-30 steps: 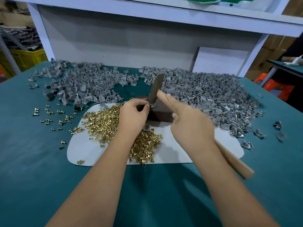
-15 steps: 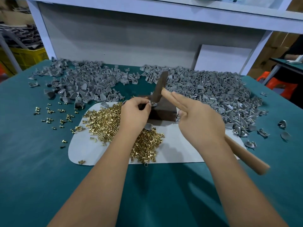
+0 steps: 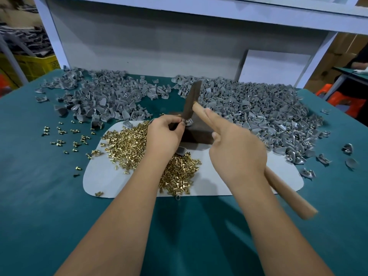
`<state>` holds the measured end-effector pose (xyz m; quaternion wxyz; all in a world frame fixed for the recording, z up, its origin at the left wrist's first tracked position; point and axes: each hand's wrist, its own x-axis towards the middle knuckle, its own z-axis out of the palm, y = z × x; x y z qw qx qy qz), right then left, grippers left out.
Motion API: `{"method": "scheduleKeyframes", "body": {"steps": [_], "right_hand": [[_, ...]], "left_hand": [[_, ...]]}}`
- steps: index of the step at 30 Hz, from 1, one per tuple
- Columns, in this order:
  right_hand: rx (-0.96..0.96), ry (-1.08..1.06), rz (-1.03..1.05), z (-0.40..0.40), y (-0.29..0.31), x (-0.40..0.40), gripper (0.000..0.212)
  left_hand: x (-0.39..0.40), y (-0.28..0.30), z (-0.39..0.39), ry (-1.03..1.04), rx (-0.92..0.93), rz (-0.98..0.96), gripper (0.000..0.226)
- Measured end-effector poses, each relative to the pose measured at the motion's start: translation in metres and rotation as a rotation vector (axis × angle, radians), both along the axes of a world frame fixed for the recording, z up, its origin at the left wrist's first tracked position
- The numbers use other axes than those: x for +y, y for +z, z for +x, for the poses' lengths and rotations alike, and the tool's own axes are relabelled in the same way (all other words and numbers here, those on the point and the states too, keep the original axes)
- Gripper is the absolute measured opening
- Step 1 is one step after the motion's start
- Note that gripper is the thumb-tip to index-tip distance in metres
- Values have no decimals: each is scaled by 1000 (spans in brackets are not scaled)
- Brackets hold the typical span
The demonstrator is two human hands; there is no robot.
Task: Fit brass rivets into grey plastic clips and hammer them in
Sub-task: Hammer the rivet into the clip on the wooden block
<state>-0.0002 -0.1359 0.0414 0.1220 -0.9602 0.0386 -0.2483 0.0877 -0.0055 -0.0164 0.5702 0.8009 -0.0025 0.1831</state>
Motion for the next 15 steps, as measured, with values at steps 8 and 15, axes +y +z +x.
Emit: {"method": "scheduleKeyframes", "body": {"steps": [8, 15], "right_hand": [[37, 24, 23, 4, 1, -2, 75], [-98, -91, 35, 12, -15, -21, 72]], "left_hand": [[0, 0, 0, 11, -23, 46, 14], [0, 2, 0, -12, 19, 26, 13]]}}
